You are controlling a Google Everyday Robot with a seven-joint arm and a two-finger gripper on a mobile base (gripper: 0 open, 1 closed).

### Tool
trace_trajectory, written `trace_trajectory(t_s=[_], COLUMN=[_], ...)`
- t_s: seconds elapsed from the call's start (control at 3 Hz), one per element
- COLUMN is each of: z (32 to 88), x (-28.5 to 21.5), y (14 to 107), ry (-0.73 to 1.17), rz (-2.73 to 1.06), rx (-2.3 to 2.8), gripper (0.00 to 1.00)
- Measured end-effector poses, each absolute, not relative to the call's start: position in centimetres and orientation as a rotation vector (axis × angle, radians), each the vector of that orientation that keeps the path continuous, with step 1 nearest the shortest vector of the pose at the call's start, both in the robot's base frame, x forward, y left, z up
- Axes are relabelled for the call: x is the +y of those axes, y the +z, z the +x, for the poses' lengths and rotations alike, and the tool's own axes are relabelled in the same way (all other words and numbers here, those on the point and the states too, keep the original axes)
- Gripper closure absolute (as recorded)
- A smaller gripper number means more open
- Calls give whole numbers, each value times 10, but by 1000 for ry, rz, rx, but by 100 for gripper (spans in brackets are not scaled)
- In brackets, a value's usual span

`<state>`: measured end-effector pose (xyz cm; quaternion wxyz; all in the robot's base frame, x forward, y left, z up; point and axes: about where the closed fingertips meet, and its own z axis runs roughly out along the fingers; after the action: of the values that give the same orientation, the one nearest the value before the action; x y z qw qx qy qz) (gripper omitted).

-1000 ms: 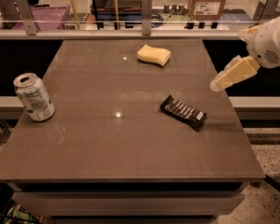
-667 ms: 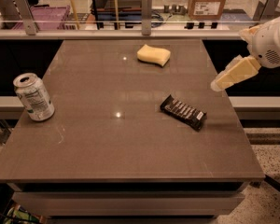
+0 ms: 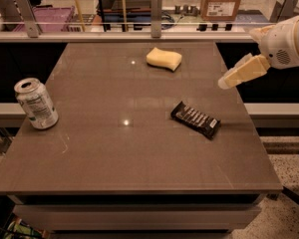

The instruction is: Move sponge near 7up can

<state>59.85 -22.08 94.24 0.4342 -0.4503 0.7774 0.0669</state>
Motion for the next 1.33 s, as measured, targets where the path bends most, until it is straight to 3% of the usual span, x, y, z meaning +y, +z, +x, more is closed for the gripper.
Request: trace_trajectory(t_s=[1.33], z=[697], x=[-184], y=[912], ry=[356], rz=[-1092], rx=[1867], gripper=[0])
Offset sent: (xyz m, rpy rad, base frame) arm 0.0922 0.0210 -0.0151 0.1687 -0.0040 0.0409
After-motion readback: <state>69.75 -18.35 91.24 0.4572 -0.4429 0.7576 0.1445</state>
